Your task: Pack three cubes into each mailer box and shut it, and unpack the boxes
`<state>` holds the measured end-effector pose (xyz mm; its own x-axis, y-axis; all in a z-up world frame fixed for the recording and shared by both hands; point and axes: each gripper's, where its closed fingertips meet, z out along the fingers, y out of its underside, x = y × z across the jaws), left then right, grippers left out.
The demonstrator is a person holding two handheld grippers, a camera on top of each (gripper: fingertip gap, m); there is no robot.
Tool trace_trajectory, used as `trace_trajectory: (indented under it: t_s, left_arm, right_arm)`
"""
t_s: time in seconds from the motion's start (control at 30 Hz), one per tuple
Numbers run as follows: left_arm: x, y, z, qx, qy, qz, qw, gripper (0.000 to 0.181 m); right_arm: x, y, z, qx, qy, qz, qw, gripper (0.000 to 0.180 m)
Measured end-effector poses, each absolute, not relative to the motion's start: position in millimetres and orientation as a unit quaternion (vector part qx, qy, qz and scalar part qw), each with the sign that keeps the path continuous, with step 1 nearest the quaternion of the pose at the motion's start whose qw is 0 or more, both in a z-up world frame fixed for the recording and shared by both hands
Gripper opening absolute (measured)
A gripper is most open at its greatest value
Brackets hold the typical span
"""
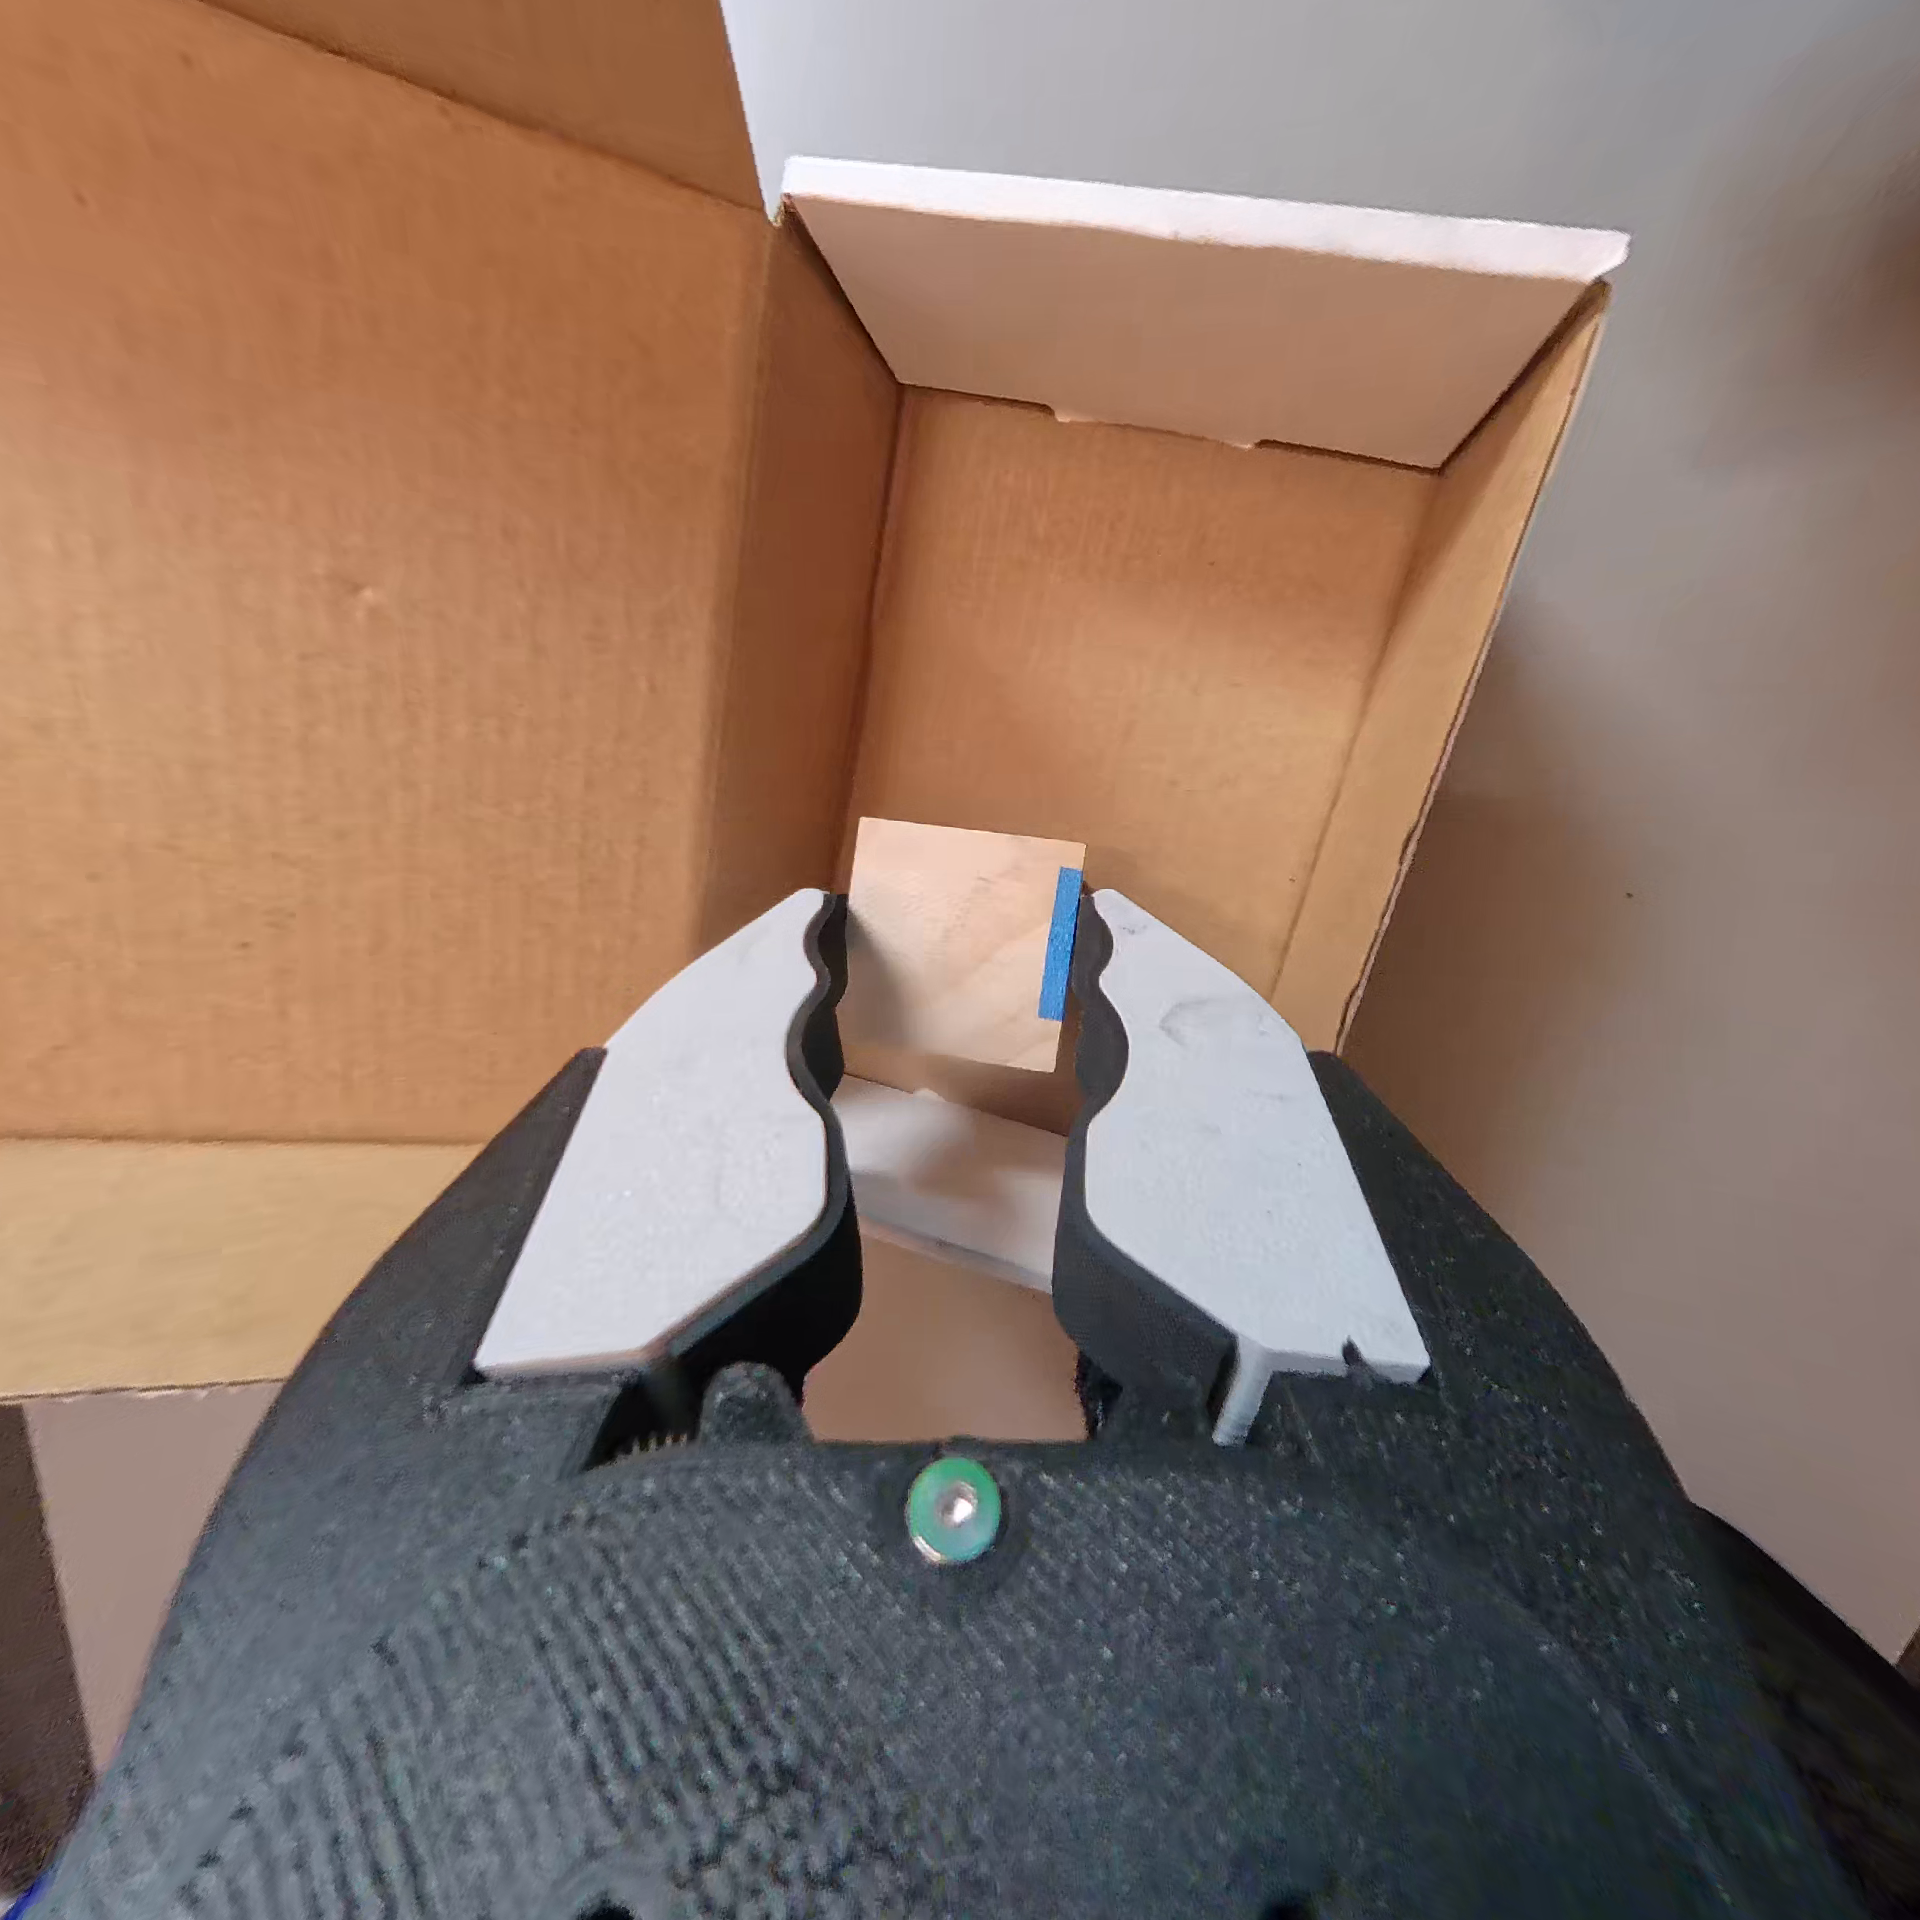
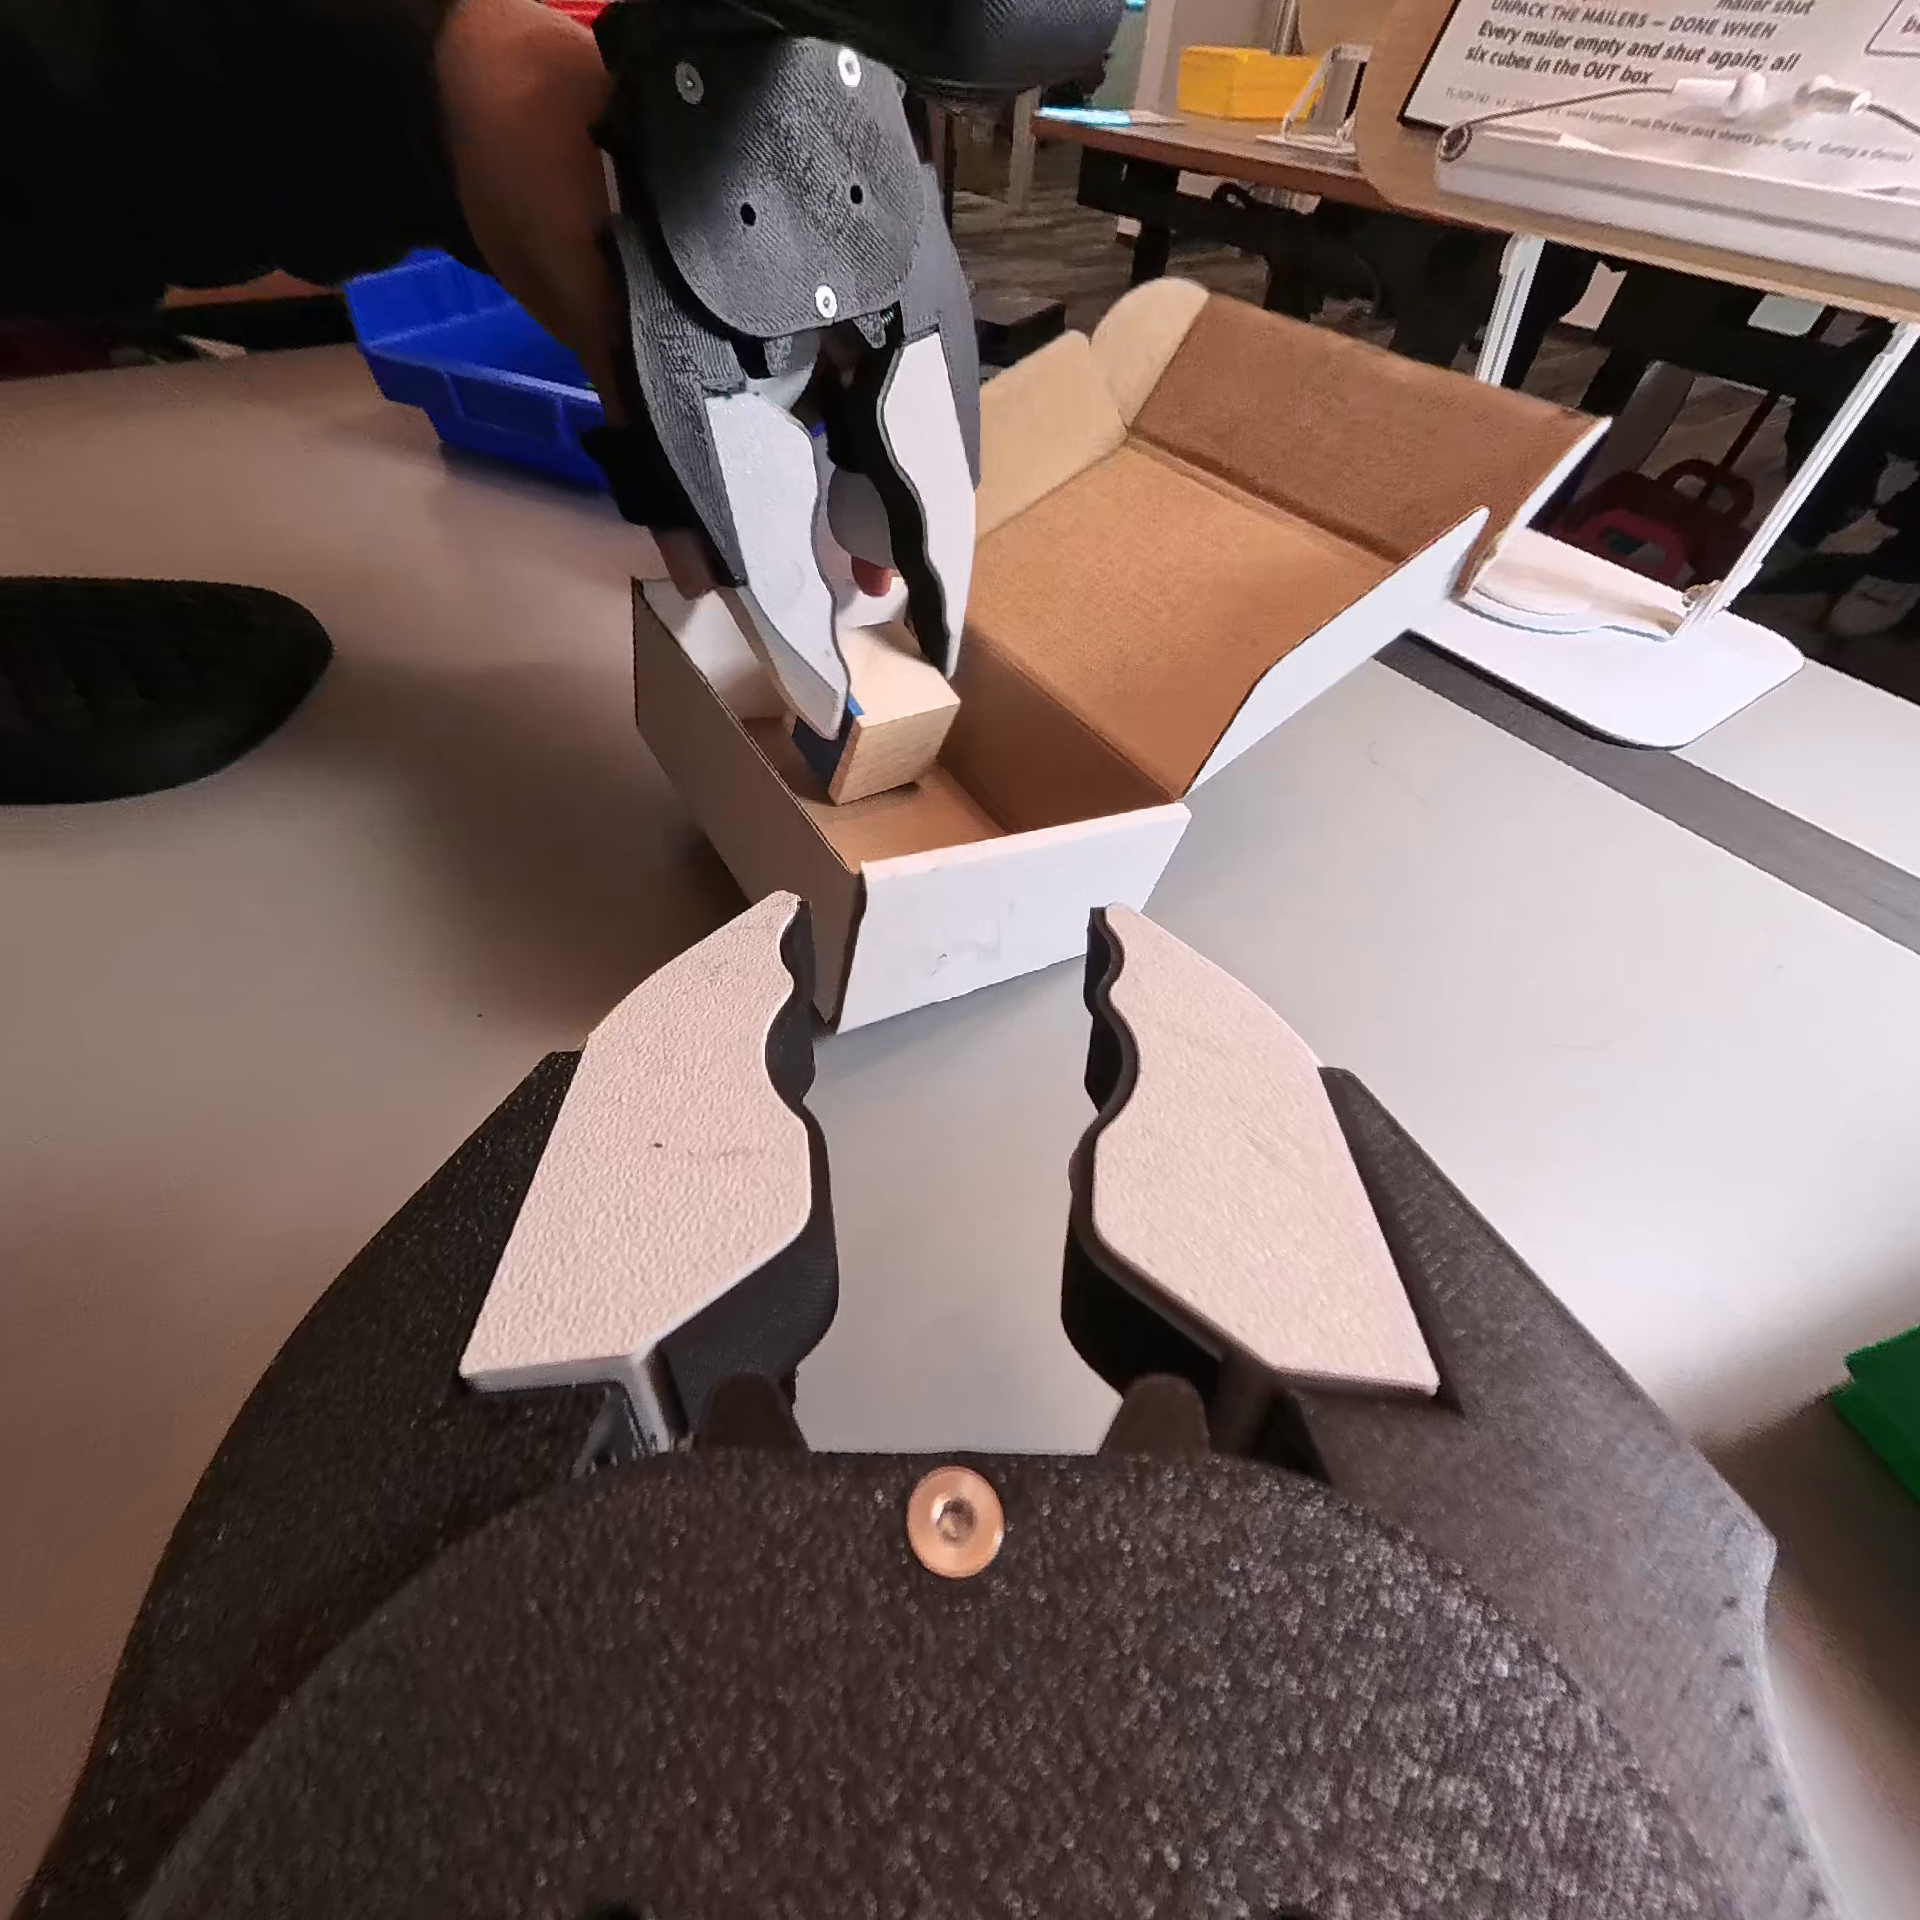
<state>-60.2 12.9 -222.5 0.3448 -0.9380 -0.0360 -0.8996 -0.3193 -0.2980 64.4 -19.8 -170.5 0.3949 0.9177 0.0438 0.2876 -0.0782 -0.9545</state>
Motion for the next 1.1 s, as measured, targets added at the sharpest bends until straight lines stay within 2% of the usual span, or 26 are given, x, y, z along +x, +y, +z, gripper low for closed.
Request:
trace_trajectory:
  t_s: [0.03, 0.47, 0.77, 1.1]
  left_arm:
    - [-60.8, 9.8, -223.1, -0.808, 0.569, -0.079, 0.133, 0.042]
    - [-72.2, -4.3, -227.1, -0.755, 0.636, -0.010, 0.159, 0.047]
    - [-75.8, -4.1, -230.4, -0.742, 0.666, 0.026, 0.075, 0.040]
    - [-82.3, -7.0, -229.9, -0.699, 0.707, 0.042, 0.098, 0.040]
  right_arm:
    - [64.2, -19.9, -170.8, -0.665, -0.454, 0.312, 0.505, 0.050]
    - [60.6, -22.1, -175.8, -0.668, -0.456, 0.320, 0.493, 0.049]
    - [59.0, -25.3, -177.6, -0.667, -0.463, 0.326, 0.485, 0.049]
    - [48.2, -38.6, -189.0, -0.652, -0.515, 0.300, 0.468, 0.051]
